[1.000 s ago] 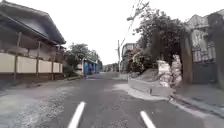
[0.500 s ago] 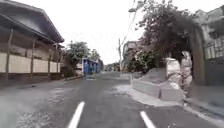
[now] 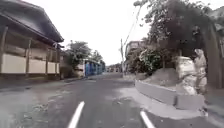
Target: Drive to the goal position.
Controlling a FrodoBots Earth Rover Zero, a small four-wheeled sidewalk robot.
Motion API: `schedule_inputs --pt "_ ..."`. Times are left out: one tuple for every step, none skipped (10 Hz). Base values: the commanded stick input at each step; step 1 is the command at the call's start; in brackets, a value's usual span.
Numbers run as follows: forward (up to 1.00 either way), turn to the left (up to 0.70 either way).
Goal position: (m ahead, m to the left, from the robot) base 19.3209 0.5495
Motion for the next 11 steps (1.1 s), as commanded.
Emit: schedule_inputs --pt "0.85 0.0" --pt "0.85 0.0" --pt "0.85 0.0" --pt "0.85 0.0" --pt "0.85 0.0" --pt "0.85 0.0" --pt "0.85 0.0" --pt "0.85 0.0" --pt "0.85 0.0" --pt "0.85 0.0" --pt "0.85 0.0"
